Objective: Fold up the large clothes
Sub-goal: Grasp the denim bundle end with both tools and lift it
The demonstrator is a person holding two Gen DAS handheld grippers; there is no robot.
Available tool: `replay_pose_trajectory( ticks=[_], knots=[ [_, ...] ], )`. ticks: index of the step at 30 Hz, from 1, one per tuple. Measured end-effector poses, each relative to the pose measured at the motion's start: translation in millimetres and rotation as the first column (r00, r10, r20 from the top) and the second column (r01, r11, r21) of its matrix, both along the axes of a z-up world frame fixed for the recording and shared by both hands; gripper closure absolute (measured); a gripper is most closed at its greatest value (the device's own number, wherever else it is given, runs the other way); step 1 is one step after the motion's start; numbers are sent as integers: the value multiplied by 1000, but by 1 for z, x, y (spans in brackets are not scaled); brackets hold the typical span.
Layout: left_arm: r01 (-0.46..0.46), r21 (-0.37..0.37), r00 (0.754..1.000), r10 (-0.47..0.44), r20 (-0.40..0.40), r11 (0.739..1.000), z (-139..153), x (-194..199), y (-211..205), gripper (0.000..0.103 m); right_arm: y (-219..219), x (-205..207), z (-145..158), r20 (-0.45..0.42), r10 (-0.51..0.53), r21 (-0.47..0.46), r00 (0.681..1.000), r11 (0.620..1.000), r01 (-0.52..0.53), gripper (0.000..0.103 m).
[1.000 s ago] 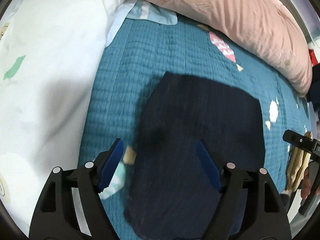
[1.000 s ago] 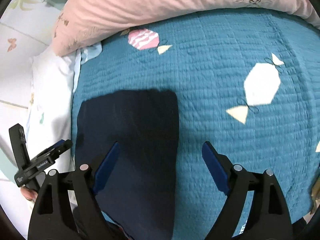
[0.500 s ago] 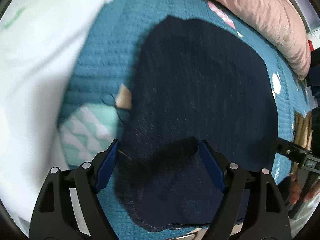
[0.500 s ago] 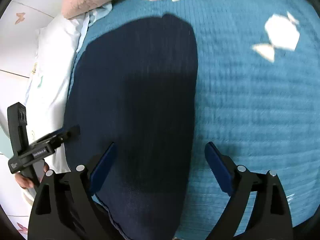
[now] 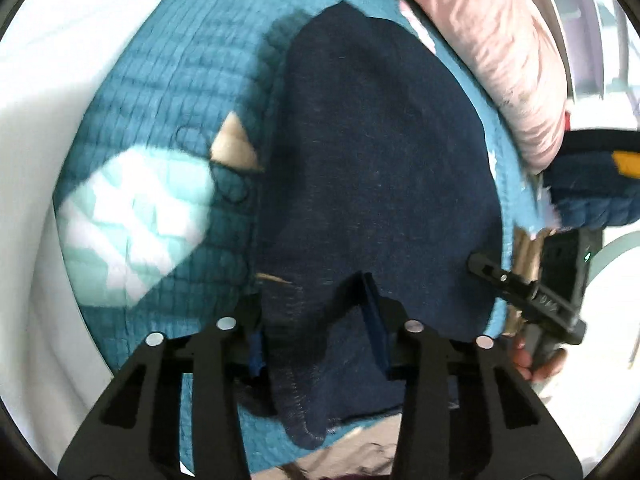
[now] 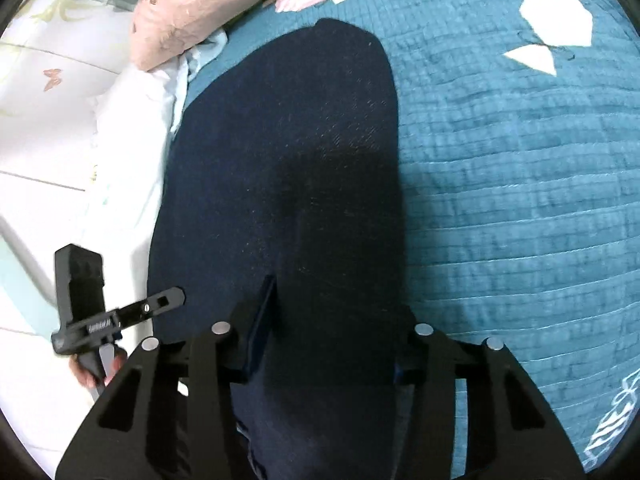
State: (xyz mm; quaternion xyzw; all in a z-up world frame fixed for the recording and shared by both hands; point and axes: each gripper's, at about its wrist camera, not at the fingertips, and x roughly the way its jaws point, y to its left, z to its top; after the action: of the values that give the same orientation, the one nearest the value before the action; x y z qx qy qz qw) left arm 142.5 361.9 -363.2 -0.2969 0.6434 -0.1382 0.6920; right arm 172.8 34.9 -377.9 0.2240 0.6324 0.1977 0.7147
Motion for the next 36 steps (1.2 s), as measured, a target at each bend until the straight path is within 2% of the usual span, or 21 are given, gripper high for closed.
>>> replay_pose_trajectory(
  ticks=[1, 3, 5, 6, 7, 9, 11, 12, 14, 16, 18, 21, 24, 36],
  knots=[
    [-3, -15, 1000, 3, -10, 1000, -4, 0, 2, 64, -1, 1, -1, -7, 2, 4, 1000, 1000, -2, 60],
    [-12, -31, 999, 10, -40, 999, -15, 3, 3, 55, 0, 2, -3, -19, -1, -2, 1000, 1000, 1, 58],
    [-46, -155, 998, 40, -41, 987, -25, 7, 5, 16, 5, 3, -5, -16, 19, -12, 1000, 1000, -19, 50],
    [-70, -208, 997, 64, -32, 976, -25, 10, 5, 14, 8, 5, -7, -15, 19, -13, 1000, 1000, -19, 49],
    [-81, -192, 996, 75, -41, 978, -25, 12, 2, 15, 9, 6, -9, -18, 17, -12, 1000, 1000, -18, 45],
    [-44, -124, 999, 42, -18, 991, -20, 16, -9, 21, 14, 8, -15, -27, 10, 6, 1000, 1000, -10, 40],
    [19, 17, 1000, -19, 3, 1000, -14, 12, -19, 47, 18, 11, -18, -34, -9, 21, 999, 1000, 10, 37],
    [23, 32, 1000, -24, 10, 999, -12, 11, -16, 52, 20, 12, -18, -32, -12, 11, 999, 1000, 13, 39],
    [-12, -7, 1000, 12, 19, 1000, -6, 4, -5, 70, 20, 8, -10, -2, -10, -7, 1000, 1000, 10, 54],
    [-29, -58, 999, 31, 35, 998, -4, 0, 0, 77, 11, 2, -1, 30, -27, 31, 999, 999, 26, 64],
    [-14, -46, 999, 16, 45, 999, -2, -1, -3, 78, 6, 2, 6, 42, -38, 59, 998, 998, 35, 68],
    [12, 6, 998, -12, 61, 1000, 7, -1, -16, 80, 9, 0, 22, 81, -14, 10, 997, 1000, 13, 70],
    [19, 3, 996, -19, 84, 1000, 17, 0, -24, 80, 7, 3, 41, 140, 0, 9, 990, 1000, -1, 72],
    [137, 53, 969, -145, 201, 989, 86, 4, -132, 80, -81, -10, 107, 262, -81, 12, 962, 997, 80, 72]
  ],
)
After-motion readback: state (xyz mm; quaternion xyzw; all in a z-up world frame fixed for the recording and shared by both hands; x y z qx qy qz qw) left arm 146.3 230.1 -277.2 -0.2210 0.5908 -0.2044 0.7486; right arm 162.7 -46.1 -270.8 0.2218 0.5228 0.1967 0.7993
